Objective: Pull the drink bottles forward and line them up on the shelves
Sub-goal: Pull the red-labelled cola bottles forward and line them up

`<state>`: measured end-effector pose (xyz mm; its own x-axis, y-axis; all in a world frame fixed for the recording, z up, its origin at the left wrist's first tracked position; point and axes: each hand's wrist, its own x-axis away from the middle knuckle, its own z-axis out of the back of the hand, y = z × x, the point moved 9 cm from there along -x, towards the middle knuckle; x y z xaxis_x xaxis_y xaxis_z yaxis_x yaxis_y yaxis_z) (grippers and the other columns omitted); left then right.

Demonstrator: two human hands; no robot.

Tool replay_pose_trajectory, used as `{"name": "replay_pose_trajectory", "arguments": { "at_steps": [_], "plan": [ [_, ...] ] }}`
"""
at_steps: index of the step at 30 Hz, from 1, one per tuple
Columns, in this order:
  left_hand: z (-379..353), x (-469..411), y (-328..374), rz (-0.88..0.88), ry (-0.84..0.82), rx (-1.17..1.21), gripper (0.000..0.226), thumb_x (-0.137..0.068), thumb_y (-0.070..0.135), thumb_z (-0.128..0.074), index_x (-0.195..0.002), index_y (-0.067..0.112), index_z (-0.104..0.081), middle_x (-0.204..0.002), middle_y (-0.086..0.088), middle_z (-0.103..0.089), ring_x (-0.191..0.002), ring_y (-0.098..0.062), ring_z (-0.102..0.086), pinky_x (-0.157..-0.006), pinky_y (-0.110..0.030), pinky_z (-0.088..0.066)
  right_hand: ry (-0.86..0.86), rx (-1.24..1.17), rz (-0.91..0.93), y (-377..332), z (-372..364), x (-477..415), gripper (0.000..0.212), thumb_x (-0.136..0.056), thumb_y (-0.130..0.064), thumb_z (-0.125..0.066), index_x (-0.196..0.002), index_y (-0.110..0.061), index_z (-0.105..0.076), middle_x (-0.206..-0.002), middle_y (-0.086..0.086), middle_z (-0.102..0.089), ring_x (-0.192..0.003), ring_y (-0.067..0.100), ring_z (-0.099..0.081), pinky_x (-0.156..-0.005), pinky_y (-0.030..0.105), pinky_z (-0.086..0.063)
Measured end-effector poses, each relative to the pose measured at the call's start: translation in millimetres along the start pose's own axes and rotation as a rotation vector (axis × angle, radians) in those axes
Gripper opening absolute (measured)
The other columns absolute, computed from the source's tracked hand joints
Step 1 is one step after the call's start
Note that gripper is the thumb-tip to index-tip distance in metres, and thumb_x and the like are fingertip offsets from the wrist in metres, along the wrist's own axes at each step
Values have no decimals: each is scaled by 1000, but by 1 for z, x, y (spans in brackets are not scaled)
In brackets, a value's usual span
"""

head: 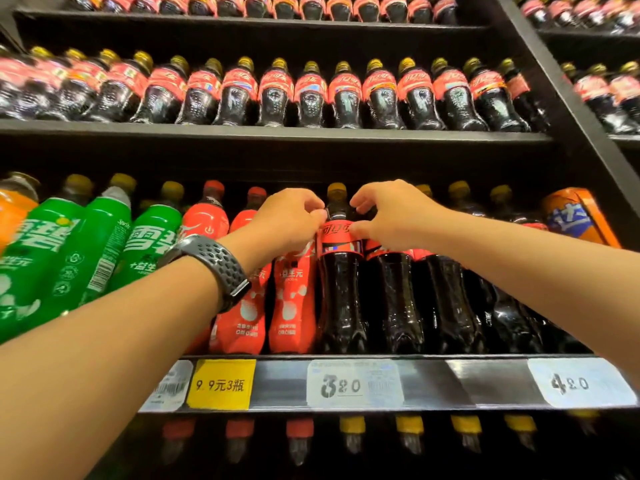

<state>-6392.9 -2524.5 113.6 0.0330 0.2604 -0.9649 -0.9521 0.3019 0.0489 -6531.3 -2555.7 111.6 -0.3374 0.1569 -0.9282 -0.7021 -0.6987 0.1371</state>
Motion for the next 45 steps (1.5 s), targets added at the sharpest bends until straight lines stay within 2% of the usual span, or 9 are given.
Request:
{"name": "replay_pose_trajectory", "arguments": {
  "at_steps": [5,8,11,16,24,29,32,39,45],
  "plan": [
    [46,5,-21,-44,217,-346,29,-88,18,-52,-114,16,-64,-115,-10,-63,-113,-33,-49,-99,-45,-39,161,-47,115,-22,14,-10,29,-84,-35,-57,-111,-25,-62,-108,-2,-64,-111,20,-50,-92,37,-46],
    [67,9,-40,-14,237,-422,31,-88,17,-51,-117,16,-62,-117,-12,-62,-116,-35,-48,-100,-46,-39,94,-68,143,-40,2,-23,33,-83,-41,-56,-114,-29,-60,-115,2,-59,-110,20,-51,-93,38,-47],
    [72,13,-58,34,145,-454,39,-87,35,-54,-123,23,-60,-118,-10,-65,-117,-33,-51,-101,-44,-40,45,22,137,-54,-15,-32,36,-84,-48,-54,-114,-28,-58,-118,7,-56,-110,26,-50,-85,35,-46],
    [65,21,-54,-100,61,-774,58,-78,68,-45,-122,32,-58,-114,0,-66,-115,-26,-49,-96,-41,-31,154,301,100,-73,-21,-35,59,-80,-69,-50,-110,-19,-61,-110,13,-56,-100,32,-54,-71,36,-41],
    [68,19,-64,-115,19,-390,56,-76,57,-64,-121,25,-59,-107,4,-68,-103,-19,-59,-100,-44,-40,-10,420,-41,-80,-36,-44,64,-67,-81,-54,-84,-19,-54,-82,1,-54,-93,27,-60,-67,32,-39],
    [57,16,-69,-191,-6,-598,86,-66,79,-41,-130,23,-52,-115,-11,-63,-112,-31,-54,-100,-42,-38,-214,430,-112,-88,-43,-44,58,-71,-74,-58,-89,-19,-55,-73,-2,-48,-84,24,-55,-74,33,-49],
    [51,18,-69,-235,-15,-685,104,-56,91,-33,-132,22,-48,-112,-14,-63,-108,-35,-56,-94,-42,-39,-303,463,-115,-92,-47,-42,62,-74,-68,-62,-104,-14,-62,-75,-1,-49,-83,21,-54,-67,29,-42],
    [57,16,-72,-160,-64,-508,92,-63,79,-56,-138,26,-41,-123,-13,-59,-118,-32,-51,-104,-41,-35,-232,200,-256,-75,-32,-45,64,-47,-63,-82,-75,-14,-52,-78,1,-55,-72,21,-59,-56,28,-42],
    [58,18,-70,-124,-103,-459,89,-65,74,-57,-140,31,-38,-128,-11,-55,-123,-32,-44,-105,-40,-30,-181,104,-296,-66,-26,-42,77,-36,-66,-83,-90,-16,-61,-89,1,-61,-84,25,-62,-71,34,-52]
  ]
}}
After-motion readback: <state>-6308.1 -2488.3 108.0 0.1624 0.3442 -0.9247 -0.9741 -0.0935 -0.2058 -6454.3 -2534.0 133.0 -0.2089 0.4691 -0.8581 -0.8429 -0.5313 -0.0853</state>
